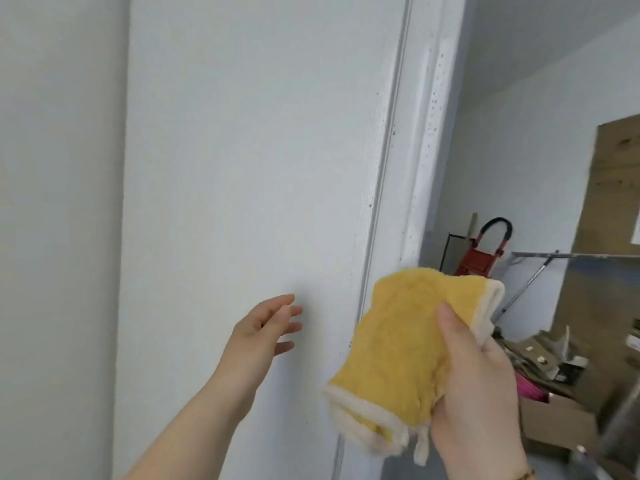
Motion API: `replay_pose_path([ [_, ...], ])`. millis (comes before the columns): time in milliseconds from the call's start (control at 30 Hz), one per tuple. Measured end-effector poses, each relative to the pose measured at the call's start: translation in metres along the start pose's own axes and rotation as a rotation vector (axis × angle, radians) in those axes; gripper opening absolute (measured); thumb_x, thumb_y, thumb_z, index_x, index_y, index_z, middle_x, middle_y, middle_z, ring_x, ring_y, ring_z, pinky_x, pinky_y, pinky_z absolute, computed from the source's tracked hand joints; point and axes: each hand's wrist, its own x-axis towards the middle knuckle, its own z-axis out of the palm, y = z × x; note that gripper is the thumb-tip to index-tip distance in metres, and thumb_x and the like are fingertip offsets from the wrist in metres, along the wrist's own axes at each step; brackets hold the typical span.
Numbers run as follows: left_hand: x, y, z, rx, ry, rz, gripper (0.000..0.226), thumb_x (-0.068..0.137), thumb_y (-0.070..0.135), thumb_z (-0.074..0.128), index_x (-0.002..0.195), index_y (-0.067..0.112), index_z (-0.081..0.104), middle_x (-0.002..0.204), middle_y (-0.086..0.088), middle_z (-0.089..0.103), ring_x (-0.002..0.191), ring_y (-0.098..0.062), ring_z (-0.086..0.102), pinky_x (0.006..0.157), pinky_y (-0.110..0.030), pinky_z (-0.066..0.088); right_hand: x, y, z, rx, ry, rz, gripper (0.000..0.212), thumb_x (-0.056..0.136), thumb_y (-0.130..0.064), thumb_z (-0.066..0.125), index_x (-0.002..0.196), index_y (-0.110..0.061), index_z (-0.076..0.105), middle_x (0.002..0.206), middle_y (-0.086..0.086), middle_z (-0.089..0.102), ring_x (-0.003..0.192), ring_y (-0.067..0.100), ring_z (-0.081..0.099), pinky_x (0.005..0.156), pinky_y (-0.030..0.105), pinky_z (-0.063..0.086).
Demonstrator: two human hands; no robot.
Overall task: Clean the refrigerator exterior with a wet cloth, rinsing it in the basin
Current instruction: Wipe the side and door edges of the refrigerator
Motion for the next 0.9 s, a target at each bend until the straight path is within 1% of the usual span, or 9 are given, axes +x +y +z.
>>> replay_pose_path([
  [133,0.006,0.016,0.003,-0.016,-0.003,0.082,0.022,0.095,0.016,0.043,0.093,0.033,0.057,0.106,0.011,0.061,0.097,-0.009,0.058,0.086,-0.027,0.047,-0.012,-0.019,0.012,-0.140,0.206,-0.483,0.013,0.087,-0.032,0.053,0.075,-0.030,0.059,0.052,-0.028,0.061,0.055,-0.003,0.057,0.055,0.021,0.046],
  [200,0.010,0.022,0.004,0.034,-0.013,0.119,0.020,0.094,0.019,0.043,0.097,0.034,0.055,0.110,0.014,0.057,0.103,-0.010,0.052,0.090,-0.025,0.039,-0.011,-0.015,0.030,-0.349,0.215,-0.798,0.028,0.081,-0.048,0.054,0.094,-0.024,0.063,0.065,-0.027,0.061,0.066,-0.005,0.055,0.068,0.018,0.048],
  [300,0.018,0.029,0.005,0.130,-0.017,0.181,0.026,0.095,0.021,0.043,0.116,0.033,0.051,0.121,0.013,0.045,0.112,-0.006,0.041,0.091,-0.021,0.030,0.020,0.002,0.043,-0.864,0.197,-1.173,0.036,0.080,-0.025,0.050,0.116,-0.028,0.056,0.106,-0.019,0.056,0.105,0.009,0.040,0.105,0.047,0.020],
  [400,0.027,0.029,0.002,0.247,-0.035,0.288,0.035,0.094,0.015,0.044,0.127,0.024,0.047,0.132,0.012,0.037,0.129,-0.009,0.032,0.098,-0.016,0.022,0.060,0.020,0.041,-1.390,0.112,-1.210,0.052,0.072,-0.023,0.039,0.121,-0.027,0.053,0.116,-0.013,0.063,0.121,0.021,0.032,0.109,0.038,-0.010],
  [500,0.040,0.025,-0.005,0.384,-0.040,0.404,0.040,0.093,0.015,0.045,0.133,0.022,0.042,0.147,0.006,0.027,0.137,-0.007,0.020,0.100,-0.013,0.015,0.077,0.030,0.035,-1.724,-0.006,-1.239,0.046,0.089,-0.044,0.029,0.121,-0.022,0.055,0.123,-0.003,0.061,0.124,0.029,0.029,0.107,0.046,0.001],
  [600,0.054,0.022,-0.006,0.457,-0.041,0.483,0.044,0.094,0.020,0.044,0.137,0.024,0.035,0.150,0.007,0.019,0.139,-0.007,0.012,0.104,-0.014,0.010,0.078,0.025,0.035,-1.844,-0.047,-1.274,0.069,0.095,-0.052,0.008,0.104,-0.021,0.069,0.118,0.000,0.065,0.122,0.026,0.033,0.106,0.043,0.008],
  [733,0.075,0.021,0.001,0.667,-0.024,0.648,0.068,0.077,0.062,0.018,0.137,0.034,0.003,0.142,0.019,-0.003,0.141,-0.009,0.001,0.108,-0.021,0.000,0.092,0.001,0.042,-1.849,-0.007,-1.482,0.035,0.083,-0.036,0.036,0.075,-0.029,0.069,0.100,-0.001,0.066,0.107,0.021,0.040,0.096,0.041,0.023],
  [833,0.103,0.024,0.005,0.796,0.072,0.678,0.090,0.056,0.087,-0.007,0.132,0.039,-0.012,0.138,0.020,-0.018,0.134,-0.001,-0.015,0.112,-0.040,-0.001,0.113,-0.016,0.061,-1.877,0.086,-1.571,0.044,0.071,-0.037,0.038,0.111,-0.026,0.055,0.121,0.002,0.046,0.116,0.025,0.038,0.105,0.046,0.011],
  [900,0.122,0.027,0.011,0.904,0.138,0.716,0.093,0.063,0.085,-0.010,0.142,0.036,0.000,0.148,0.008,-0.005,0.138,-0.007,-0.009,0.106,-0.058,0.015,0.130,-0.033,0.077,-1.892,0.135,-1.619,0.060,0.071,-0.043,0.037,0.127,-0.023,0.047,0.135,0.005,0.044,0.126,0.028,0.031,0.107,0.051,0.001],
])
